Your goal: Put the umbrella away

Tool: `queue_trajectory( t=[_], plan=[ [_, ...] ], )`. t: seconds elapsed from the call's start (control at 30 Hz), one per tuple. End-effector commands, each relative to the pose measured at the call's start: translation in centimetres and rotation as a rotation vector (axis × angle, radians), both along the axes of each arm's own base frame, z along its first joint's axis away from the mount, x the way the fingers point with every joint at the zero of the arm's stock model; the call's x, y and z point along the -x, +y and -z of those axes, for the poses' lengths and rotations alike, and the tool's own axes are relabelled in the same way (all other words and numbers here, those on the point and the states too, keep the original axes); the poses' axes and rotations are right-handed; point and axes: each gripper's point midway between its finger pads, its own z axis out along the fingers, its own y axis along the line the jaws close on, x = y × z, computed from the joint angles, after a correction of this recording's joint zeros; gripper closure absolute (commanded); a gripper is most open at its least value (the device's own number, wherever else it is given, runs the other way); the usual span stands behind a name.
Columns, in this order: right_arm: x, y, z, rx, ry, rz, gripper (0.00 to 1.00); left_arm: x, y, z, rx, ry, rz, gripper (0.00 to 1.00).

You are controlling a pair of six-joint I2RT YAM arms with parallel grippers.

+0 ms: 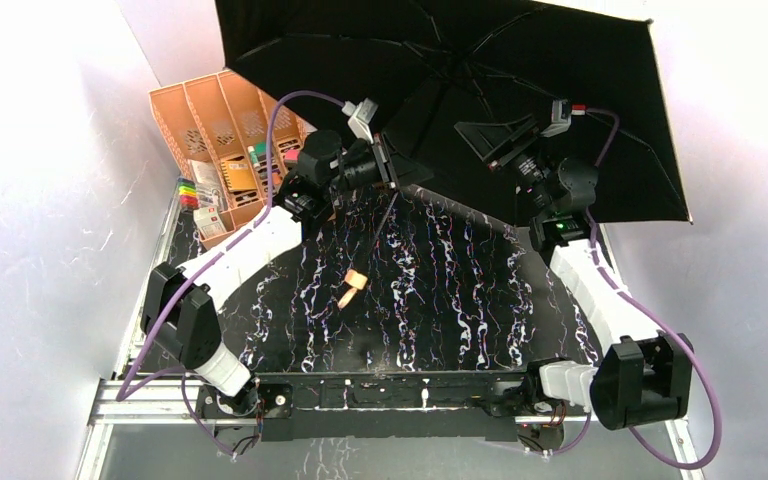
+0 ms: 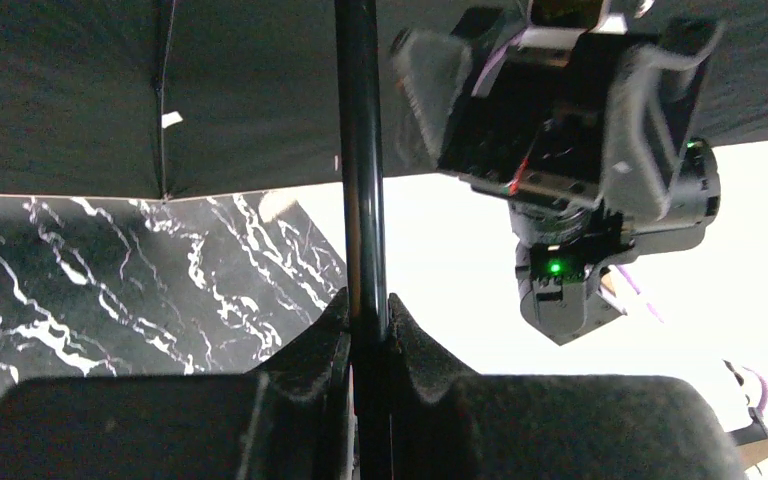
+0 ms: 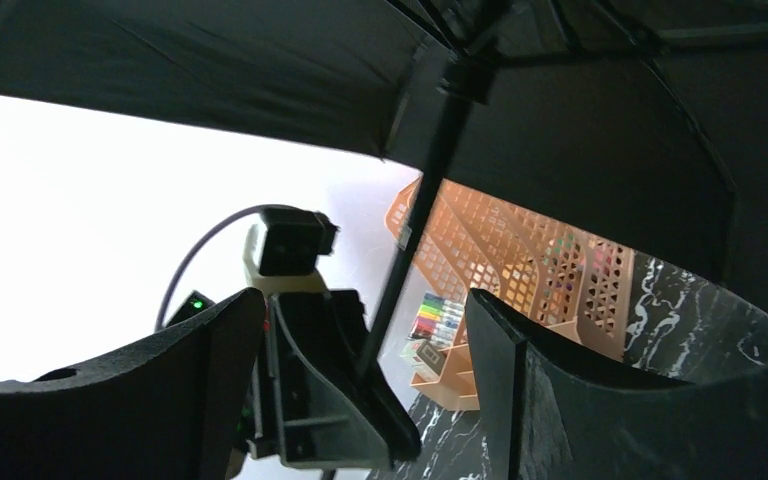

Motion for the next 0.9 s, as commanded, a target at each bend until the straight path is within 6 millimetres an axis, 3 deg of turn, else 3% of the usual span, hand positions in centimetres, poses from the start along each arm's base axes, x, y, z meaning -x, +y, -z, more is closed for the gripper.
queue_trajectory(
  t=[0.0,0.17,0.37,0.63,0.73,0.87],
  plan=[
    [0.6,0.2,-2.0,-0.078,-0.090,-0.064,0.19,2.7,0.9,-3.2,0.091,-0.089,0.055,1.00],
    [-0.1,1.7,-1.2,-0.072,-0.066,-0.163,0.19,3.0,1.1,-2.1,0.079,-0.068,0.053,1.00],
    [-0.5,4.4,1.5,-0.030,0.014,-0.208,0.21,2.9,1.2,-0.7,0.049,-0.049,0.046,1.00],
    [-0.4,7.0,2.1,-0.015,0.016,-0.258,0.21,3.0,1.2,-0.1,0.025,-0.044,0.044,1.00],
    [-0.5,7.7,2.0,-0.018,0.002,-0.278,0.25,3.2,1.3,0.0,0.017,-0.044,0.043,1.00],
    [-0.9,8.4,2.0,-0.018,-0.004,-0.289,0.39,3.4,1.4,0.2,0.012,-0.042,0.044,1.00]
  ],
)
